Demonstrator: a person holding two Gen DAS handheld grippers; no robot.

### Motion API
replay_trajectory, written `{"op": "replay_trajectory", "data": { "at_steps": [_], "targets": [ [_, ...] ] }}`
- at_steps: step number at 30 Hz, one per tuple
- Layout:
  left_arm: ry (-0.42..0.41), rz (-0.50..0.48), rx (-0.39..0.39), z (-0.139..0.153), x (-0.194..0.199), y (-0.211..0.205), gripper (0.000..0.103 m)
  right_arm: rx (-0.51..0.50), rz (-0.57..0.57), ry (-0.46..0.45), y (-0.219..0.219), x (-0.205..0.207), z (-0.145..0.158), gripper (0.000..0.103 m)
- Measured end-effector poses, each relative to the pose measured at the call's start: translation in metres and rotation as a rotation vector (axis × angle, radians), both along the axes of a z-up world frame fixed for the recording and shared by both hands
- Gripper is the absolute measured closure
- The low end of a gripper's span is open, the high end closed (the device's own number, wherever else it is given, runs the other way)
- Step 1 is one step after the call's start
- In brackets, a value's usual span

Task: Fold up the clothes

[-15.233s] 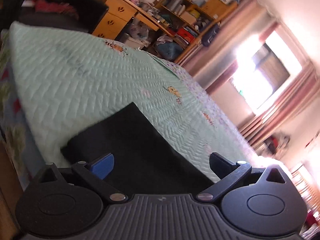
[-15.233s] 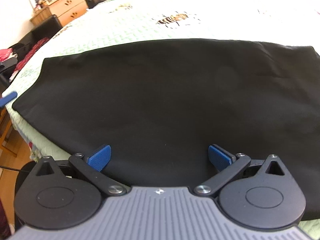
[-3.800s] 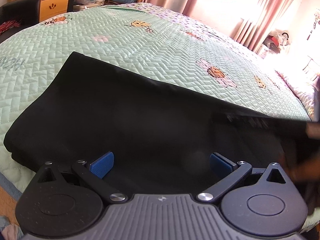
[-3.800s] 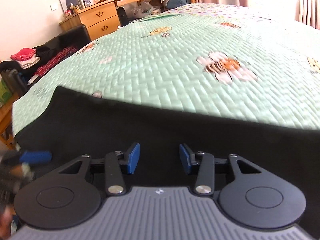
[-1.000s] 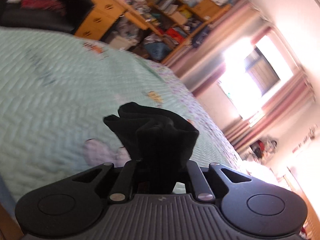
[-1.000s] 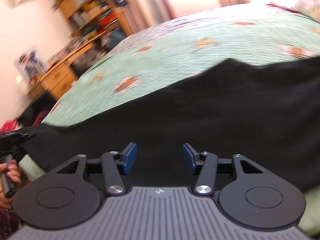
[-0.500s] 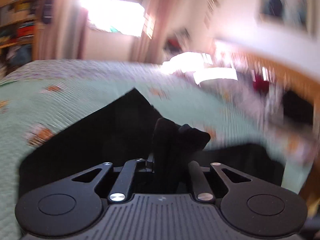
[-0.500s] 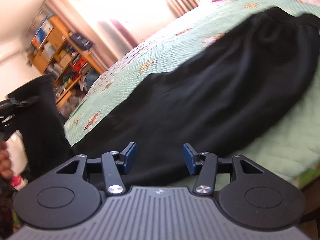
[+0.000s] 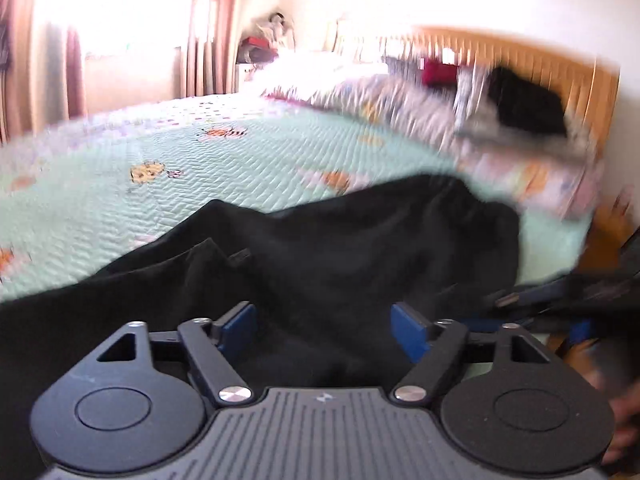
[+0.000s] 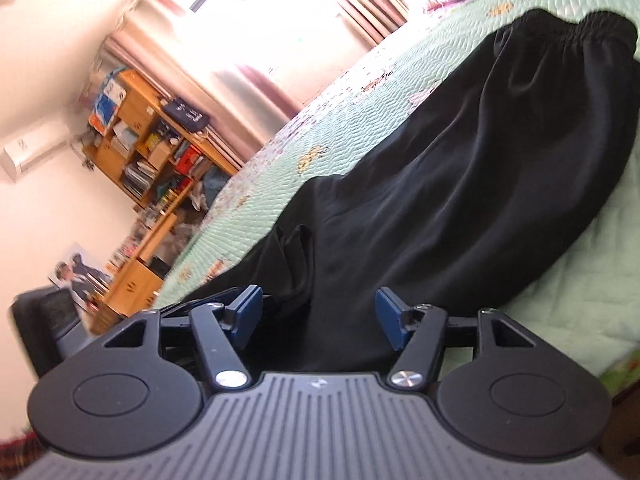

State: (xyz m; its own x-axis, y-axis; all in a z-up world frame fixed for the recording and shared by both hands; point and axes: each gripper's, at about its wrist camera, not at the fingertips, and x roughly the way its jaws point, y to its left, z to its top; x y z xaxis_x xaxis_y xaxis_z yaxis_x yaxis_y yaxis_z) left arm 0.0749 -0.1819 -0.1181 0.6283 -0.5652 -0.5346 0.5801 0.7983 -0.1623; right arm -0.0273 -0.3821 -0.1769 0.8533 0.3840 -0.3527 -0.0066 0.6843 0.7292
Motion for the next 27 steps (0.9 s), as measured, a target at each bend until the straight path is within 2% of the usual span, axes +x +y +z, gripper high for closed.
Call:
{"op": "replay_trajectory", "data": {
  "at_steps": [1, 5, 7, 9, 11, 15, 18, 21, 27],
  "targets": [
    [0.023, 0.018, -0.050, 0.006, -0.002, 0.012, 0.021, 0.008, 0.000, 0.001, 0.001, 0.002, 0.001, 0.039],
    [0.065, 0.182, -0.091, 0.010, 0.001, 0.063, 0.019, 0.021, 0.044, -0.012, 0.010, 0.007, 0.009, 0.038],
    [0.095, 0.217, -0.067, 0.006, 0.006, 0.077, 0.019, 0.107, 0.108, -0.020, 0.013, 0.012, 0.008, 0.038],
    [0.123, 0.232, -0.048, 0.001, 0.010, 0.088, 0.019, 0.233, 0.169, -0.014, 0.020, 0.023, 0.005, 0.038],
    [0.132, 0.233, -0.024, -0.005, 0.012, 0.092, 0.019, 0.291, 0.201, 0.016, 0.031, 0.033, 0.004, 0.038],
    [0.144, 0.205, -0.007, -0.017, 0.014, 0.090, 0.019, 0.228, 0.168, 0.115, 0.049, 0.046, 0.006, 0.038],
    [0.155, 0.192, -0.005, -0.024, 0.017, 0.091, 0.019, 0.268, 0.135, 0.186, 0.049, 0.045, -0.001, 0.037],
    [0.163, 0.181, -0.008, -0.029, 0.018, 0.093, 0.019, 0.252, 0.096, 0.241, 0.051, 0.044, -0.003, 0.038],
    [0.178, 0.162, -0.022, -0.034, 0.022, 0.098, 0.019, 0.240, 0.066, 0.303, 0.067, 0.050, -0.008, 0.038]
  ]
}}
